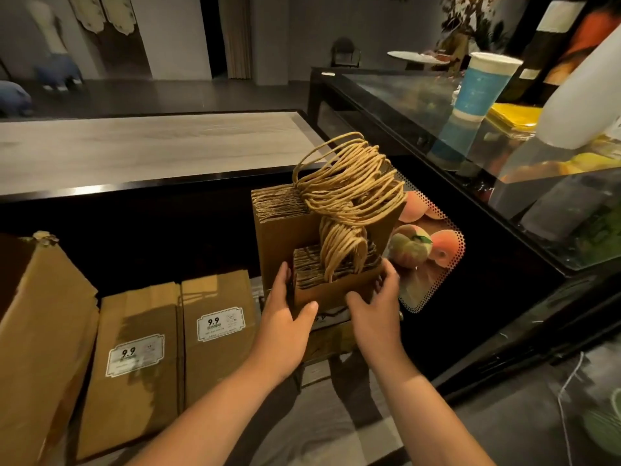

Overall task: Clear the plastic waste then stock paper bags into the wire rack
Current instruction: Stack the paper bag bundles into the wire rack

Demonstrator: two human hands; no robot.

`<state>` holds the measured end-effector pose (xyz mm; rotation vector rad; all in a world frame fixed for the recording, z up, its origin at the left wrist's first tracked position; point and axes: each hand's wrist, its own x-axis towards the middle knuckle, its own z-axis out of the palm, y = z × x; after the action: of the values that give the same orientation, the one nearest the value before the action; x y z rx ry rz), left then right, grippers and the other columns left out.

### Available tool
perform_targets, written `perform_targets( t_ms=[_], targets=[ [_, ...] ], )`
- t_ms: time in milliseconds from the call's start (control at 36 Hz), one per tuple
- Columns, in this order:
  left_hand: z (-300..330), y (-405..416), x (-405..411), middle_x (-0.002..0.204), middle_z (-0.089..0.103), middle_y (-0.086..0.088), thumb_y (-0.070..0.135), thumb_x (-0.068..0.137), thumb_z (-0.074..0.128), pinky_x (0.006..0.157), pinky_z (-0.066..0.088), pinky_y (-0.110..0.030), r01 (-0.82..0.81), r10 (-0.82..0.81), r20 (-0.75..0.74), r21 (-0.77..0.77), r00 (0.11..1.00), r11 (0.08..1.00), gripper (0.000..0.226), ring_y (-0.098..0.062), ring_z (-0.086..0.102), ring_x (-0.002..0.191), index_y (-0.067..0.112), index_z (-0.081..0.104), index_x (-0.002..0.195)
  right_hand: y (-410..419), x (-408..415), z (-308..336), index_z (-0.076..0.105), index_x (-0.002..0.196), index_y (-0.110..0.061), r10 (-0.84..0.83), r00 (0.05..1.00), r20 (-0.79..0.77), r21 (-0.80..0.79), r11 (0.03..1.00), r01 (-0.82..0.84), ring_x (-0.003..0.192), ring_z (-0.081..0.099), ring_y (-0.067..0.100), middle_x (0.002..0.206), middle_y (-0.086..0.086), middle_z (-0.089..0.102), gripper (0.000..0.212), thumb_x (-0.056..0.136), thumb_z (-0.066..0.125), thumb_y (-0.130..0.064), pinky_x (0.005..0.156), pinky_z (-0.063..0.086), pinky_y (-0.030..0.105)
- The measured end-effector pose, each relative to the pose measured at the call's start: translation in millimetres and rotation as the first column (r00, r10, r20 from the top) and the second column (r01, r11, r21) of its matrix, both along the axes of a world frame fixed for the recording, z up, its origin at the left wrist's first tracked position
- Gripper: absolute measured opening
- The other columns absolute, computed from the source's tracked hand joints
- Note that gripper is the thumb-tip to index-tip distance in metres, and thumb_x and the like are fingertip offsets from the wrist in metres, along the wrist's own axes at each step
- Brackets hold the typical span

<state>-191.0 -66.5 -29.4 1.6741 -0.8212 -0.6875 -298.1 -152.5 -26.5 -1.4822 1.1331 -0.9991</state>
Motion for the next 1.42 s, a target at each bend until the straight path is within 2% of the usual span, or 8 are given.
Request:
perform_targets(
  t_ms=[111, 333, 500, 639, 778, 1028, 1250, 1417],
  targets=[
    [-5.3, 27.9, 11.0, 0.122, 0.036, 0.039, 0.008, 0.089, 0.065, 0.084, 0.032, 0.007, -0.049, 0.049, 0.013, -0.013, 0.999, 0.999, 0.072, 0.035, 0.035, 0.104, 0.042, 0.026, 0.139, 28.7, 2.3, -3.4, 0.045, 0.111, -0.022, -0.179, 0.981, 0.080, 0.116, 0.979, 0.169, 0.103, 0.051, 0.008, 0.123, 0.004, 0.049, 0.038, 0.090, 0.059, 0.005, 0.074, 0.039, 0.005],
    [-45.9, 76.3, 60.2, 0.118, 0.056, 0.006, 0.008, 0.094, 0.057, 0.064, 0.045, -0.021, -0.339, 0.353, -0.044, 0.187, 0.935, 0.922, 0.049, 0.000, 0.052, 0.081, 0.028, 0.043, 0.136, 93.6, 50.5, -6.3, 0.057, 0.102, -0.028, 0.301, 0.949, -0.097, 0.342, 0.905, -0.253, 0.092, 0.062, 0.006, 0.100, -0.006, 0.065, 0.020, 0.091, 0.059, -0.011, 0.073, 0.050, 0.018],
    [-70.7, 108.7, 102.3, 0.143, 0.040, 0.000, 0.012, 0.091, 0.059, 0.108, 0.039, -0.046, -0.427, 0.441, 0.012, 0.277, 0.897, 0.861, 0.055, -0.023, 0.041, 0.130, 0.031, 0.041, 0.138, 96.6, 100.9, -20.6, 0.049, 0.124, -0.025, 0.507, 0.835, -0.213, 0.422, 0.819, -0.389, 0.086, 0.057, -0.002, 0.107, -0.008, 0.062, 0.032, 0.095, 0.057, -0.014, 0.064, 0.044, 0.006],
    [-77.7, 121.0, 121.8, 0.159, 0.013, 0.005, 0.013, 0.093, 0.055, 0.120, 0.014, -0.040, -0.384, 0.303, 0.250, 0.407, 0.920, 0.829, 0.058, -0.017, 0.005, 0.148, 0.024, 0.036, 0.146, 85.7, 136.0, -35.6, 0.048, 0.133, -0.015, 0.539, 0.736, -0.410, 0.455, 0.820, -0.347, 0.125, 0.053, 0.024, 0.136, 0.007, 0.056, 0.036, 0.098, 0.056, -0.017, 0.100, 0.045, 0.031],
    [-104.9, 135.2, 131.8, 0.162, -0.006, 0.001, 0.041, 0.097, 0.042, 0.119, -0.007, -0.049, -0.239, -0.089, 0.446, 0.625, 0.890, 0.743, 0.063, -0.025, -0.014, 0.148, 0.031, 0.015, 0.152, 79.7, 155.1, -62.7, 0.049, 0.131, -0.014, 0.457, 0.774, -0.438, 0.459, 0.854, -0.245, 0.124, 0.055, 0.031, 0.134, 0.008, 0.060, 0.042, 0.092, 0.063, -0.020, 0.105, 0.046, 0.043],
    [-117.8, 138.7, 140.1, 0.162, -0.005, 0.007, 0.046, 0.098, 0.039, 0.118, -0.012, -0.044, -0.235, -0.091, 0.473, 0.586, 0.877, 0.775, 0.058, -0.019, -0.013, 0.148, 0.038, 0.018, 0.151, 56.0, 174.2, -131.8, 0.048, 0.132, -0.024, 0.334, 0.803, -0.493, 0.347, 0.922, -0.171, 0.123, 0.054, 0.032, 0.131, 0.003, 0.059, 0.086, 0.054, 0.057, -0.056, 0.102, 0.047, 0.049],
    [-129.8, 139.9, 140.4, 0.162, -0.004, 0.006, 0.076, 0.071, -0.018, 0.110, -0.025, -0.037, -0.236, -0.087, 0.484, 0.567, 0.871, 0.789, 0.095, -0.018, -0.016, 0.147, 0.039, 0.016, 0.152, 99.9, 181.9, -45.4, 0.027, 0.151, -0.014, 0.336, 0.647, -0.684, 0.268, 0.941, -0.206, 0.142, 0.027, 0.029, 0.156, 0.006, 0.026, 0.076, 0.089, 0.062, -0.041, 0.115, 0.030, 0.044],
    [-126.6, 139.5, 140.1, 0.162, -0.005, 0.005, 0.063, 0.093, 0.013, 0.115, -0.019, -0.042, -0.240, -0.114, 0.491, 0.600, 0.863, 0.763, 0.064, -0.020, -0.017, 0.147, 0.038, 0.014, 0.152, 95.9, 178.6, -39.0, 0.041, 0.137, -0.016, 0.289, 0.724, -0.627, 0.224, 0.956, -0.188, 0.130, 0.045, 0.029, 0.140, 0.007, 0.048, 0.056, 0.088, 0.065, -0.029, 0.104, 0.045, 0.046]
  ],
)
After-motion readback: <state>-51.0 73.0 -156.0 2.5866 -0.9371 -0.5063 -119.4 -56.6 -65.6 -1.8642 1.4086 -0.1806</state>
